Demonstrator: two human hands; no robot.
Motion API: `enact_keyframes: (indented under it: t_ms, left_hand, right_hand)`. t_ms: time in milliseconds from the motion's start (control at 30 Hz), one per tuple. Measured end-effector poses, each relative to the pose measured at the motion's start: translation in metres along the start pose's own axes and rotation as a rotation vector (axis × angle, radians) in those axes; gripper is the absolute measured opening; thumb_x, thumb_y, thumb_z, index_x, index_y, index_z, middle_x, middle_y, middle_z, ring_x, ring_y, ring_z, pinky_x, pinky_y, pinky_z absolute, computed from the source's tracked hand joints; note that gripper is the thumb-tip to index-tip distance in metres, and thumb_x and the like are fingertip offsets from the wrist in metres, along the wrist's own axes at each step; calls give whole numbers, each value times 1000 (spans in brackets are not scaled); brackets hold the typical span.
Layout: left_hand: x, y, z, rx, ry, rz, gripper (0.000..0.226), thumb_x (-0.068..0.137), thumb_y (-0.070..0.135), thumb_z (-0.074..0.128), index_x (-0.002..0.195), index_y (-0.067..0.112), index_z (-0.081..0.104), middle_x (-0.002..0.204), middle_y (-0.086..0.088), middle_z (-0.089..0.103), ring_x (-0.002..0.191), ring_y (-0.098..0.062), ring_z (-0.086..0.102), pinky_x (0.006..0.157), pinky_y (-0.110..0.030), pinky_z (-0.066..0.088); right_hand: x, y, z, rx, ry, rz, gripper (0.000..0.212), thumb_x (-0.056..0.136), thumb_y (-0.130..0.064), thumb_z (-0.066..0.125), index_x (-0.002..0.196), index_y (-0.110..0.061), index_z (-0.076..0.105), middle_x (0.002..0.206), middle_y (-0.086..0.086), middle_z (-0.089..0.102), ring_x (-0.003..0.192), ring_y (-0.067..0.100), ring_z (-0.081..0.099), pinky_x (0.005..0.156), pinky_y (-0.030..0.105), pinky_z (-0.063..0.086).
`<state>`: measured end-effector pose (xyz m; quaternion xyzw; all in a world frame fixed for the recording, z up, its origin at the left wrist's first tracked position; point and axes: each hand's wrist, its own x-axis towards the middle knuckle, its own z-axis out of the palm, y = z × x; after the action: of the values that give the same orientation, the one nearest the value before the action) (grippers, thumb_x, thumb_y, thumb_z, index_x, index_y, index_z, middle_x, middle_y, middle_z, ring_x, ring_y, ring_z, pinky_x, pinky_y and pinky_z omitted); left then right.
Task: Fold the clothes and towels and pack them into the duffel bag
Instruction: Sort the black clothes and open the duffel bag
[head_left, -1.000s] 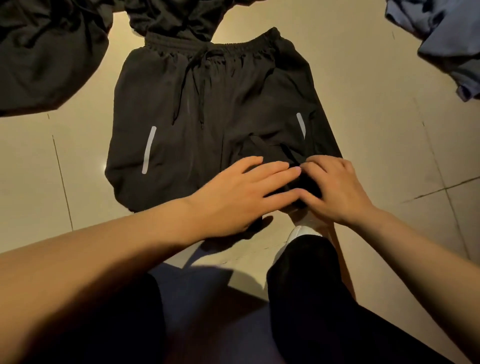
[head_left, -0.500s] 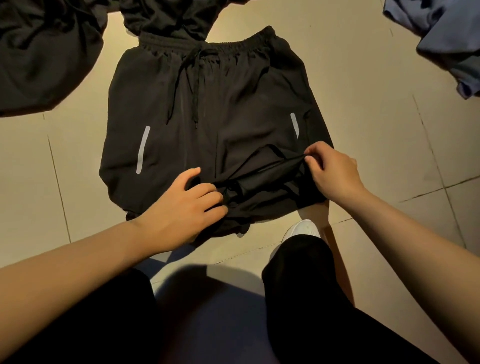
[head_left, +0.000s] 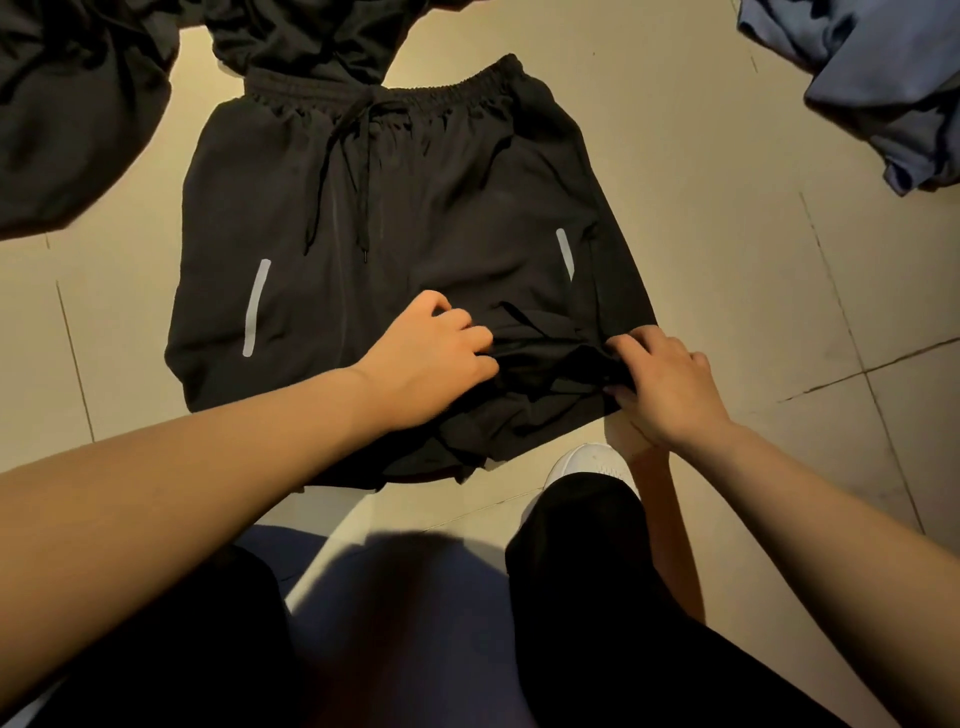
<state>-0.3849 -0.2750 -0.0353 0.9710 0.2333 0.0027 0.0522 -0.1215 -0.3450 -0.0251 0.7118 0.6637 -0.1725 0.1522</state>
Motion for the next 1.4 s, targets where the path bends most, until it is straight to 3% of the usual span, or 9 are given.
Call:
enact_keyframes:
  t_ms: [300, 433, 533, 667, 800, 933, 1033, 1267, 1400]
  left_hand:
    - [0, -24, -20, -1236, 347, -1324, 34, 88, 39, 62, 66, 13, 58, 64, -6, 46, 63, -17, 43, 62, -31, 32]
    - [-11, -49, -34, -969, 304, -1264, 20, 92, 34, 58, 92, 17, 69, 80, 6, 62, 72, -9, 55, 68, -26, 41]
    - [-45, -45, -38, -658, 303, -1005, 11, 92, 24, 59, 95, 18, 68, 93, 6, 59, 86, -10, 54, 78, -25, 38]
    - [-115, -34, -22, -417, 131, -699, 27, 92, 32, 54, 106, 12, 65, 107, -4, 58, 100, -25, 55, 83, -36, 45]
    - [-178, -35, -7, -291, -130, -558, 58, 88, 52, 45, 120, 7, 63, 122, -16, 57, 106, -35, 55, 83, -47, 49]
    - [-210, -35, 7, -272, -396, -494, 79, 81, 72, 41, 136, 17, 52, 139, -16, 48, 123, -37, 49, 93, -53, 47]
    - [-204, -32, 7, -277, -300, -540, 64, 81, 58, 42, 127, 18, 59, 131, -14, 55, 116, -37, 54, 88, -52, 46]
    - [-186, -56, -5, -299, -91, -533, 41, 86, 39, 41, 94, 16, 73, 110, -5, 64, 98, -30, 61, 80, -47, 45]
    - [-173, -56, -21, -699, 111, -923, 43, 83, 50, 43, 88, 16, 68, 93, 4, 65, 86, -16, 59, 77, -34, 46]
  right_hand:
    - [44, 10, -53, 929, 276, 405, 20, 90, -34, 61, 108, -28, 55, 87, 1, 63, 75, 17, 64, 69, 33, 51]
    - [65, -6, -67, 990, 418, 458, 27, 93, -36, 50, 117, -23, 50, 91, -7, 60, 83, 10, 60, 83, 32, 51]
    - [44, -34, -59, 536, 561, -27, 35, 93, -35, 49, 119, -13, 56, 111, 5, 61, 99, 23, 58, 89, 39, 45]
    - [5, -93, -24, 75, 331, -701, 65, 84, -58, 58, 139, -24, 48, 144, 16, 43, 133, 34, 40, 106, 55, 31]
    - [4, -134, -20, -319, 141, -1032, 76, 69, -45, 77, 138, -30, 49, 153, 11, 33, 144, 34, 23, 111, 66, 14]
    - [17, -139, -23, -397, 77, -1056, 39, 64, -45, 80, 95, -22, 73, 106, 5, 67, 121, 32, 54, 107, 69, 17]
    - [17, -125, -17, -268, 217, -956, 3, 80, -22, 64, 81, -19, 65, 73, 1, 62, 87, 28, 62, 106, 56, 31]
    - [-6, -117, -13, -325, 156, -966, 65, 74, -59, 65, 122, -17, 57, 126, 15, 54, 125, 34, 48, 108, 63, 22]
    - [-8, -146, 8, -408, 174, -903, 40, 67, -14, 75, 105, -14, 64, 98, 11, 61, 108, 33, 58, 110, 64, 17]
